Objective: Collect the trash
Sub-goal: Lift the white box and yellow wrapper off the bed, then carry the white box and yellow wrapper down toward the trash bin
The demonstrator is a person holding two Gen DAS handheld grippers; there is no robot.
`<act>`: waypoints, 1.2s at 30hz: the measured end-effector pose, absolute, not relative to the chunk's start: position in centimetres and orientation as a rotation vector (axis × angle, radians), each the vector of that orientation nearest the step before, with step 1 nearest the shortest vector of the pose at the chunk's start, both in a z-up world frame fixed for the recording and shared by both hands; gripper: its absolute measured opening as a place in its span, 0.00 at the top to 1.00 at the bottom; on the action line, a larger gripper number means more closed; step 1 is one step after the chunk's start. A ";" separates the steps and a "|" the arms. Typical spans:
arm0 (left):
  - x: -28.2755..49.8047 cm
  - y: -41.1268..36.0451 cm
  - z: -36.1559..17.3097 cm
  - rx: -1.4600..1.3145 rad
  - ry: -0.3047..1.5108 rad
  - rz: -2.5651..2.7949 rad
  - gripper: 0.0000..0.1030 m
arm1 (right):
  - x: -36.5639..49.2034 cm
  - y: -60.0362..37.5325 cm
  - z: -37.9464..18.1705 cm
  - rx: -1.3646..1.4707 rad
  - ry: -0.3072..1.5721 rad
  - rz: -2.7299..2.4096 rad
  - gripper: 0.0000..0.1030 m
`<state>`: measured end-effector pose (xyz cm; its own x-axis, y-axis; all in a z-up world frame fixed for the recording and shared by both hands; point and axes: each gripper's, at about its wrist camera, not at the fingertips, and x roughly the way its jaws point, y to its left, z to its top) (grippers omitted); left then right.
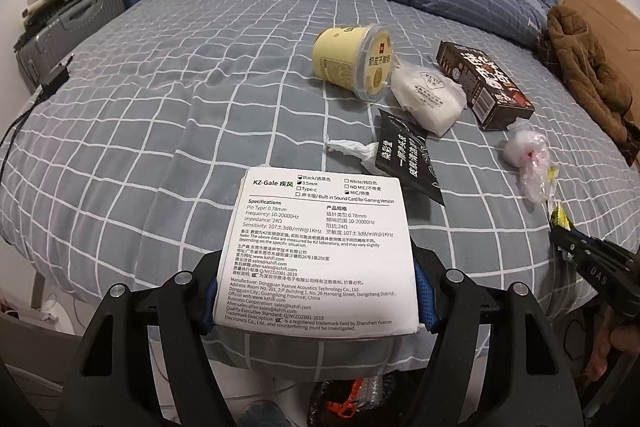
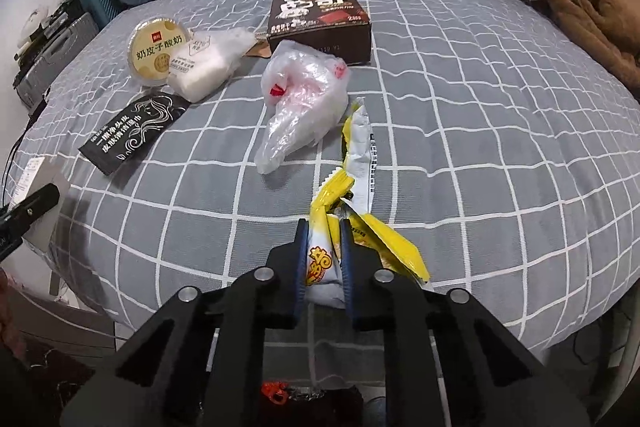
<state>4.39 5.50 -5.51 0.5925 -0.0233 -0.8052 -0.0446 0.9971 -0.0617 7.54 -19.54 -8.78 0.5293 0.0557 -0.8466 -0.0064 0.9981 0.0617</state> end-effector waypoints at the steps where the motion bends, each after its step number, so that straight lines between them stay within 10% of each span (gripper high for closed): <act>1: 4.3 5.5 -5.5 -0.079 0.937 0.011 0.33 | 7.3 -19.6 -8.7 0.058 1.011 0.038 0.87; 36: -3.6 2.8 -1.8 -0.067 0.886 -0.054 0.33 | -1.4 -16.7 -2.5 0.050 0.905 0.097 0.88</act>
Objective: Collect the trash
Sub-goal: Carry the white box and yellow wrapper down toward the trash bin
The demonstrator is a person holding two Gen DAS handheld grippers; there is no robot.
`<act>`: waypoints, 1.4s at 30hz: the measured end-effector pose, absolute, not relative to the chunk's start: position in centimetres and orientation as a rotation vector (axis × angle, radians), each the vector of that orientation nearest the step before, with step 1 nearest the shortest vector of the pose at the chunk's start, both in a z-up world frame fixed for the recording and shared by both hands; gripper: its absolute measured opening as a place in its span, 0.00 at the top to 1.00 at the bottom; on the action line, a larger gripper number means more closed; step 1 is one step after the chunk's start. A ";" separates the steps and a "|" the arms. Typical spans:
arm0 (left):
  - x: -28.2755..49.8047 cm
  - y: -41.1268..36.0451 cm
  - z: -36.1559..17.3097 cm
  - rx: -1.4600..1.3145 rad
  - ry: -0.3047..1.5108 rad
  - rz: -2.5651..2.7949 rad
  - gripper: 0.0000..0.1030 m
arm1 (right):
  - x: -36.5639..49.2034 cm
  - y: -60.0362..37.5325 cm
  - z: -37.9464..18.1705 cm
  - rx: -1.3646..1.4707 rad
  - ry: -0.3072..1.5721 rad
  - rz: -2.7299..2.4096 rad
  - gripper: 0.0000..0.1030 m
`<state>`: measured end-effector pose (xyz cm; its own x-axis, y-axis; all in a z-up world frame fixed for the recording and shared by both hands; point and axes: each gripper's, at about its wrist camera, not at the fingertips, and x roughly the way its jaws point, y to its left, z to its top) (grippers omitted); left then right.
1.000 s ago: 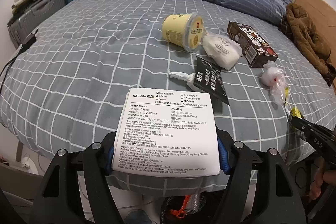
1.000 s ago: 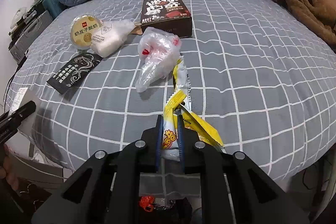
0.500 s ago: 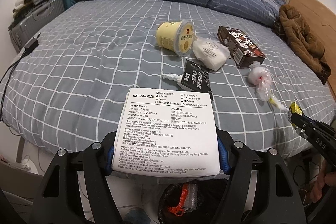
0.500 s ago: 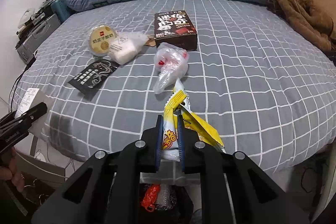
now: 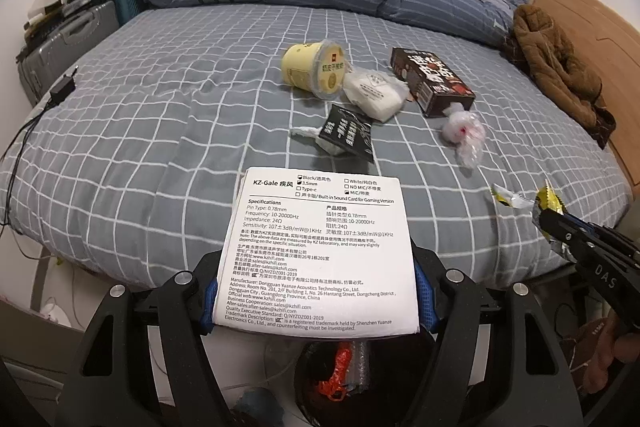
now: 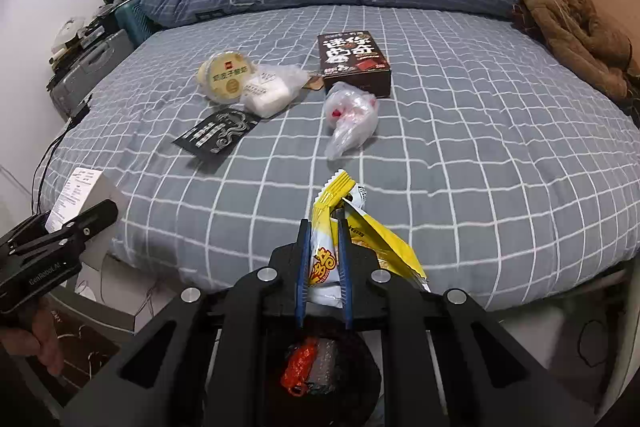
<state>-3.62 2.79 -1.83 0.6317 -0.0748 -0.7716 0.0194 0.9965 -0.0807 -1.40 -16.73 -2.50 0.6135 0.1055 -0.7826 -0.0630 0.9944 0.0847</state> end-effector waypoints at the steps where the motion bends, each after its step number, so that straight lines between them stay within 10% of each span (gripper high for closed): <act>1: -3.9 2.8 -1.9 -0.070 0.886 -0.057 0.33 | -1.7 -16.6 -2.5 0.048 0.905 0.099 0.88; 42: -11.7 1.5 -10.3 -0.070 1.027 -0.087 0.33 | -9.1 -14.0 -10.7 0.066 1.054 0.135 0.88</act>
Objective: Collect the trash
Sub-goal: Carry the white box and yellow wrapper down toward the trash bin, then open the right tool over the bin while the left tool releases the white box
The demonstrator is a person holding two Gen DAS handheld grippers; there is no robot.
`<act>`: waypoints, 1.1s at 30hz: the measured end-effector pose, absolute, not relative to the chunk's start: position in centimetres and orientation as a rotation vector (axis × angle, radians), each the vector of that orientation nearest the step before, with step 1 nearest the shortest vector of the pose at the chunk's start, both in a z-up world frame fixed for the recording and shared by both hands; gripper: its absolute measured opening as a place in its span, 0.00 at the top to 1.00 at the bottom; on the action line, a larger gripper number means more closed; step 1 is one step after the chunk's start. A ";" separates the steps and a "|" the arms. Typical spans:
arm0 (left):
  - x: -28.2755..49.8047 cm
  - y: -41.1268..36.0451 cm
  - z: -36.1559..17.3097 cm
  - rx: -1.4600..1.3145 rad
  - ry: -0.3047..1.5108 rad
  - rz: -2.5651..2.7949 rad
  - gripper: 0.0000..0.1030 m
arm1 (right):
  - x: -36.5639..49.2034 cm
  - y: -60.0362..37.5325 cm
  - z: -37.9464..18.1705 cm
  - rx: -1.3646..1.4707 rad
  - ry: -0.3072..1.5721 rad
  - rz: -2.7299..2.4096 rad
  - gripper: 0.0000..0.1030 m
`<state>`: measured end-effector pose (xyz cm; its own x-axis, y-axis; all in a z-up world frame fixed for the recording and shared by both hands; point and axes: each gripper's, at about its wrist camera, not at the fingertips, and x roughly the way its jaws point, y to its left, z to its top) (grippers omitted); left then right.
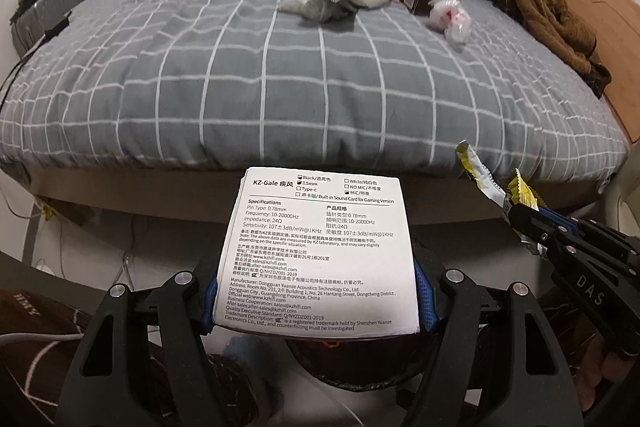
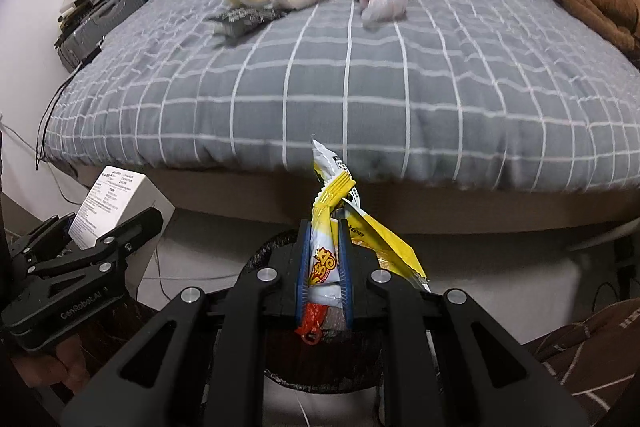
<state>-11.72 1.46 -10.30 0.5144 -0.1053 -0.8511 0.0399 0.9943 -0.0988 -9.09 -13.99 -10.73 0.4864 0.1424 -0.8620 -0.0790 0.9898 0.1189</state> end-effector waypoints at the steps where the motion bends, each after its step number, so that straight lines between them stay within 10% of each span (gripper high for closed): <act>1: -11.8 1.6 -10.6 -0.081 1.038 -0.093 0.33 | -9.1 -14.0 -11.1 0.065 1.063 0.136 0.88; 25: -12.1 5.1 -16.1 -0.109 1.129 -0.038 0.33 | -8.3 -11.2 -17.4 0.029 1.204 0.176 0.85; 33: -12.3 7.1 -16.5 -0.120 1.129 -0.010 0.33 | -8.1 -9.9 -19.0 0.002 1.227 0.187 0.71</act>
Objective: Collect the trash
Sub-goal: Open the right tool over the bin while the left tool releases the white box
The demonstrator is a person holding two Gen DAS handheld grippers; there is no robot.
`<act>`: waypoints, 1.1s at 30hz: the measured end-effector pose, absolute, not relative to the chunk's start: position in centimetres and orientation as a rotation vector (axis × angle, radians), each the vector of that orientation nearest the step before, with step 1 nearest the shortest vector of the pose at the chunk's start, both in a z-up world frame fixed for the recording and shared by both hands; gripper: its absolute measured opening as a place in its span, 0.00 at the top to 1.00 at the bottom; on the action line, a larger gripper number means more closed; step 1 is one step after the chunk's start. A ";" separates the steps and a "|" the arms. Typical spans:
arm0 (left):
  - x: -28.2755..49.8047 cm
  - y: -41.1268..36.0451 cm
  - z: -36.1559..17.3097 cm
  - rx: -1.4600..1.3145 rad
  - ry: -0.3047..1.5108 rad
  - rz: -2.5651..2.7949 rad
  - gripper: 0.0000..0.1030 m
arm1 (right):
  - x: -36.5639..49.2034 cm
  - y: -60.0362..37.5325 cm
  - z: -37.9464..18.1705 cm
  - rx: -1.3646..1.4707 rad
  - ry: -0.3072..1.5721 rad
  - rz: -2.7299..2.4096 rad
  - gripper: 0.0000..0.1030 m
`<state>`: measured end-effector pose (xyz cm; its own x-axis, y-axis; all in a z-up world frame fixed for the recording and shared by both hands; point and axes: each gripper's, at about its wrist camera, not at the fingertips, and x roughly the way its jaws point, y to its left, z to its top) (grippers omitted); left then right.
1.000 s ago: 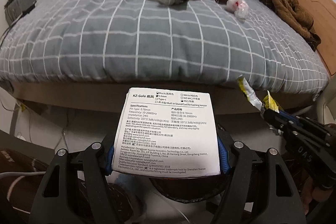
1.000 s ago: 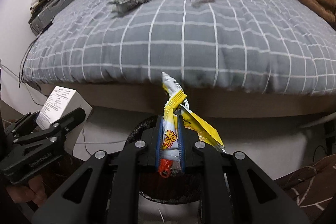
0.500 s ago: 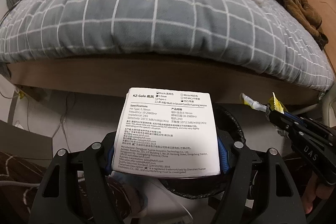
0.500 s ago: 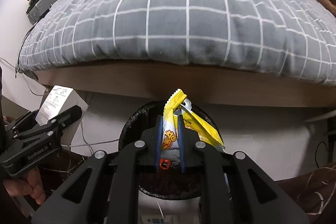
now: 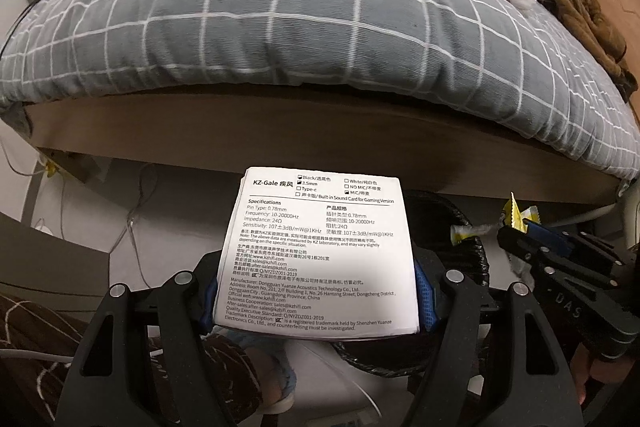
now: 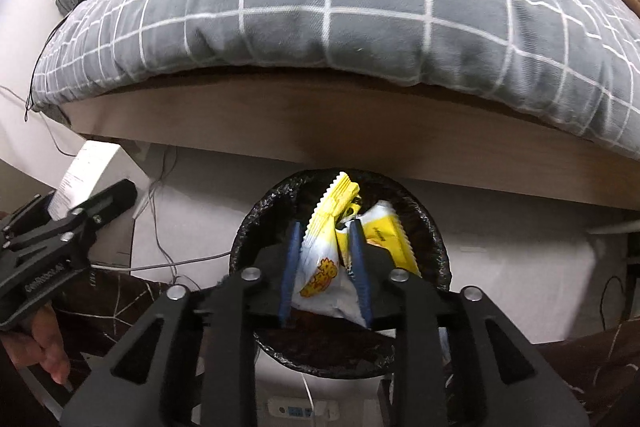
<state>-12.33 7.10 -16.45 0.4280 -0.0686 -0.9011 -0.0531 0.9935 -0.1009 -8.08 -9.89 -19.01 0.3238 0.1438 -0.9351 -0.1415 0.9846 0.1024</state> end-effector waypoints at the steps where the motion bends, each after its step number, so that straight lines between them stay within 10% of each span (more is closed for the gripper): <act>1: -12.4 7.3 -16.5 -0.123 1.130 -0.008 0.33 | -8.1 -9.9 -19.2 0.003 1.232 0.187 0.71; 23: -12.5 5.2 -17.0 -0.094 1.136 -0.038 0.33 | -8.7 -13.5 -17.9 0.036 1.161 0.091 0.14; 33: -12.0 0.5 -17.1 -0.055 1.146 -0.113 0.33 | -10.1 -18.9 -16.6 0.039 1.117 -0.031 0.07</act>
<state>-11.96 0.50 -17.14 0.4068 -0.1177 -0.9059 0.0611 0.9929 -0.1016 -10.06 -18.86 -16.56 0.4377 -0.0051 -0.8991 0.0441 0.9989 0.0158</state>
